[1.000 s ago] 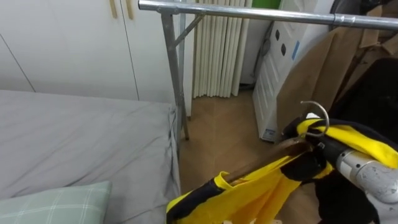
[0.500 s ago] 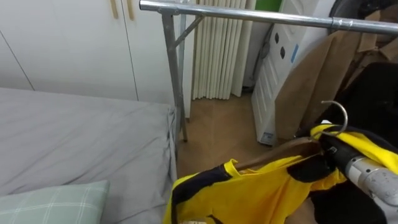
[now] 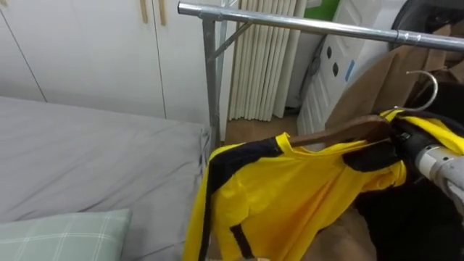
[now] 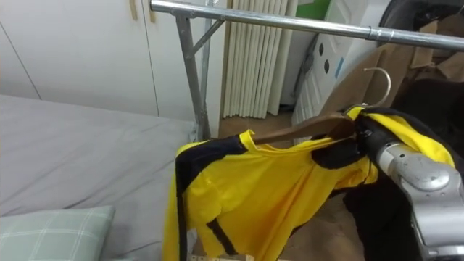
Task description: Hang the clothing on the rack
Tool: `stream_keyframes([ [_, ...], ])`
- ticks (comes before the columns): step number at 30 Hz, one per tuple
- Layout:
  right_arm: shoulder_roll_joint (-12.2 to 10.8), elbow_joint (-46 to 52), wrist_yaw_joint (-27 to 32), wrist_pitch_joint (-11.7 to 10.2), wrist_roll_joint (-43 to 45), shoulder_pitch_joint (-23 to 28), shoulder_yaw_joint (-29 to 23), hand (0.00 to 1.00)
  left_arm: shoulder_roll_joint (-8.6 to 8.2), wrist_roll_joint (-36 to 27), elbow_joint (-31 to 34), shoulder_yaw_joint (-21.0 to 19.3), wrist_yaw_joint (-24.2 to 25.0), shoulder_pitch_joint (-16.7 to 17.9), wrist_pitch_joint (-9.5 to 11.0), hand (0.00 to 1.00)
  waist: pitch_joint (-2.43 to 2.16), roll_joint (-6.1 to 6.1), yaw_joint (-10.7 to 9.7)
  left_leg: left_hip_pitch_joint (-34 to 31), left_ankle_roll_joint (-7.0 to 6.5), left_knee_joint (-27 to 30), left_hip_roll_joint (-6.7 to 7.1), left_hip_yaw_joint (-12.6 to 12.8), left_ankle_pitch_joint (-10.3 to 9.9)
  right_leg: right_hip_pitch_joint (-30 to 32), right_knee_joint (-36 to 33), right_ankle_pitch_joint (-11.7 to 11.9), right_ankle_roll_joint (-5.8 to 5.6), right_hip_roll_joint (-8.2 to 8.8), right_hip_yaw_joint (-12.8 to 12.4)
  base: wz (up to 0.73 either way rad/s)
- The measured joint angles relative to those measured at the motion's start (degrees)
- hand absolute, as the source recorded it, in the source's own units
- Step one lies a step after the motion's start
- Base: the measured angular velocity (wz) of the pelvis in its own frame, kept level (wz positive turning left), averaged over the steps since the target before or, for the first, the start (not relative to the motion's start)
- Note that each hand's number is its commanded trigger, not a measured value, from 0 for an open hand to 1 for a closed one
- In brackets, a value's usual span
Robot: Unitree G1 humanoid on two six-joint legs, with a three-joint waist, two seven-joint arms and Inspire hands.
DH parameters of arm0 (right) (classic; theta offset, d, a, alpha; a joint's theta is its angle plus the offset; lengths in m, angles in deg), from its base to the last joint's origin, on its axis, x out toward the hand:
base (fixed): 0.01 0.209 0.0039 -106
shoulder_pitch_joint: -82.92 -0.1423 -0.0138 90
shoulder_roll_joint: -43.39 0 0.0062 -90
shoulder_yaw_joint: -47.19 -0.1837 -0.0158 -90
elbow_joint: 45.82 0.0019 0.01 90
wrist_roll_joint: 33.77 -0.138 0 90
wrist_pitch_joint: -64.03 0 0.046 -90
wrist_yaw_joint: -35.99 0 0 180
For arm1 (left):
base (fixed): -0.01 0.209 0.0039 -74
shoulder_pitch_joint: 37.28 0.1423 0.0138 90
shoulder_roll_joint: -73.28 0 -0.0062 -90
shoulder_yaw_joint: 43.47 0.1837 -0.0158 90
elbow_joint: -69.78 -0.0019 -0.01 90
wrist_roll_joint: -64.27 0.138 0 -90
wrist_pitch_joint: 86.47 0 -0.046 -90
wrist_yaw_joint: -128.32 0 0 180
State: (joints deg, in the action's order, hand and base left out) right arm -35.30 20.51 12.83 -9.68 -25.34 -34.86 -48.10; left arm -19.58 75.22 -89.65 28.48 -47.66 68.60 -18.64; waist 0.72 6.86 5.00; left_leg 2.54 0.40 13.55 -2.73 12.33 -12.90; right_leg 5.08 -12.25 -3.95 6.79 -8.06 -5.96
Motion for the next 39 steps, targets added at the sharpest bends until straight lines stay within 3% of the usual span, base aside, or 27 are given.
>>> stream_keyframes([
  [6, 5.2, -5.8, 0.2, 0.1, 0.7, -5.0, 0.9, 1.00, 0.45, -0.1, -0.3, -0.7, 0.0, 0.6, 1.0, 0.00, -0.10, 0.89, 1.5, 1.0, 0.01, 0.0, 0.30, -0.6, 0.0, 0.0, -1.8, -1.2, 0.18, 0.02, -0.1, -0.01],
  [9, 5.2, -6.6, 0.4, 0.1, 1.0, -7.4, 1.2, 1.00, 0.84, 0.0, -0.3, -1.6, 0.1, 0.9, 1.1, 0.00, -0.37, 1.34, 1.6, 1.1, 0.01, 0.1, 0.47, -2.4, 0.0, -0.2, -1.9, -1.3, 0.32, -0.02, 0.0, 0.00],
  [13, 6.1, -10.4, 0.4, 0.1, 0.5, -10.9, 3.7, 1.00, 1.49, 0.0, -0.1, -2.0, 0.3, 2.0, 2.9, 0.00, -0.70, 1.87, 1.8, 1.3, 0.05, 0.2, 0.67, -5.0, 0.0, -1.1, -1.8, -1.4, 0.54, 0.06, 0.9, 0.10],
  [16, 6.4, -12.4, 0.4, 0.1, 0.4, -13.1, 5.2, 1.00, 1.49, 0.0, 0.9, -2.0, 0.4, 2.4, 3.2, 0.00, -0.70, 1.96, 1.7, 1.2, 0.13, 0.1, 0.89, -6.3, 0.1, -1.1, -1.7, -1.8, 0.25, 0.23, 1.5, 0.14],
  [27, 6.4, -19.3, 0.4, 0.1, -0.8, -13.9, 6.4, 1.00, 1.64, -0.2, 1.4, -2.0, 0.3, 2.9, 4.7, 0.00, -0.71, 2.48, 2.8, 1.2, 0.37, -0.1, 1.36, -6.9, 0.2, -1.1, -2.4, -2.2, 0.33, 0.83, 2.4, 0.05],
  [31, 6.5, -25.6, 0.4, 0.1, -1.8, -15.2, 6.6, 1.00, 1.91, -0.2, 1.4, -2.0, 0.3, 3.3, 5.1, 0.00, -0.70, 2.48, 3.2, 1.8, 0.36, -0.1, 1.30, -7.0, 0.2, -1.8, -2.1, -2.2, 0.52, 1.27, 3.8, 0.06],
  [39, 6.8, -33.3, 0.1, 0.0, -4.3, -17.1, 6.9, 1.00, 2.04, -0.1, 1.3, -2.0, -0.1, 3.7, 6.5, 0.00, -0.67, 2.44, 3.6, 2.2, 0.38, -0.3, 1.36, -7.8, 0.2, -2.0, -2.1, -2.6, 0.63, 1.24, 3.8, 0.02],
])
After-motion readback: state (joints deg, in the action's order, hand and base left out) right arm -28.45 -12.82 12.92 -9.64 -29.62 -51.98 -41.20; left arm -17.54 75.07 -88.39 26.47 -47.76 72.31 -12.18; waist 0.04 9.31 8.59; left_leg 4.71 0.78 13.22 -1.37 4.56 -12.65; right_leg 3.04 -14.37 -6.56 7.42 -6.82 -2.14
